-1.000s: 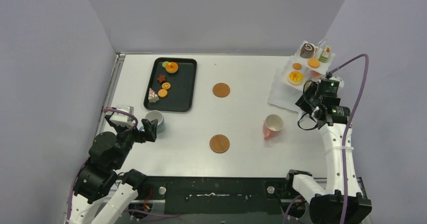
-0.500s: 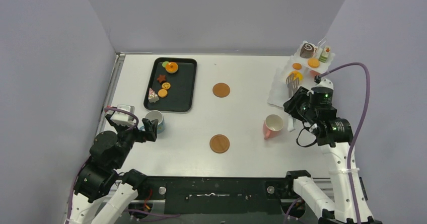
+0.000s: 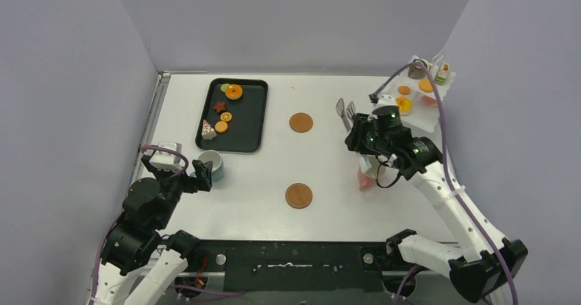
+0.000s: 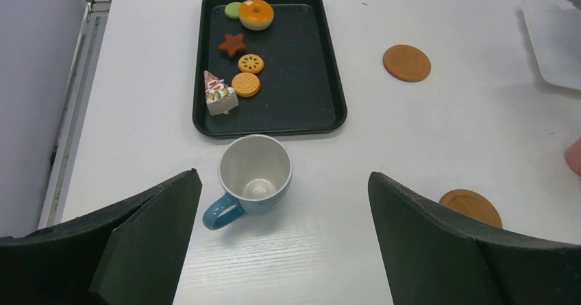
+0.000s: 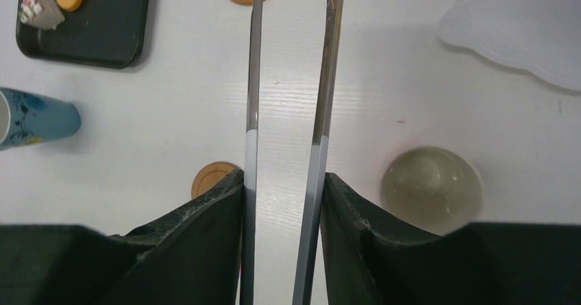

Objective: Serve the afternoon tea
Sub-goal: Pick up the desert from the tray.

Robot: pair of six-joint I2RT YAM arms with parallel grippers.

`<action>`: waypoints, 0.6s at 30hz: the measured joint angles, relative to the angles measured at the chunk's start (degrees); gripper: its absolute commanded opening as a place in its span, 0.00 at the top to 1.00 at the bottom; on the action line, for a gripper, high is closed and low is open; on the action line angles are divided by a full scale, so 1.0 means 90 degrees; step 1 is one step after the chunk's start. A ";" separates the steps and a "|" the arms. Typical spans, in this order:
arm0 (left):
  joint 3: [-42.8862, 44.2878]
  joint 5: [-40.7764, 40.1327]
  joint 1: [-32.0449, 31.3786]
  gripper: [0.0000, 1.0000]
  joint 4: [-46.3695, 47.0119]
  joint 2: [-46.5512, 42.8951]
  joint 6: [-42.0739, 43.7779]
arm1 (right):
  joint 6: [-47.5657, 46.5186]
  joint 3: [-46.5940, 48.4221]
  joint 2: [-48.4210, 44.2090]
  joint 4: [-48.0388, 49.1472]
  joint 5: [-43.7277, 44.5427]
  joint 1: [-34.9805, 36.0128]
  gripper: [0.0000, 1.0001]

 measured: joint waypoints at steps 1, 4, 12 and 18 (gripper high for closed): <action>0.0000 -0.0029 0.0000 0.09 -0.0002 0.0000 0.0005 | -0.0092 0.0039 0.0197 0.0112 0.0075 0.0267 0.60; 0.0000 -0.0087 0.0000 0.09 -0.0010 0.0000 0.0010 | -0.0447 0.0226 0.0775 0.0442 0.0262 0.0959 0.60; 0.0000 -0.0262 0.0007 0.09 -0.0049 -0.0024 0.0012 | -0.1746 0.1501 0.2764 0.1231 0.0459 0.2059 0.58; 0.0000 -0.0389 0.0044 0.09 -0.0041 -0.0223 0.0024 | -0.2611 0.2285 0.4036 0.1729 0.0393 0.2375 0.56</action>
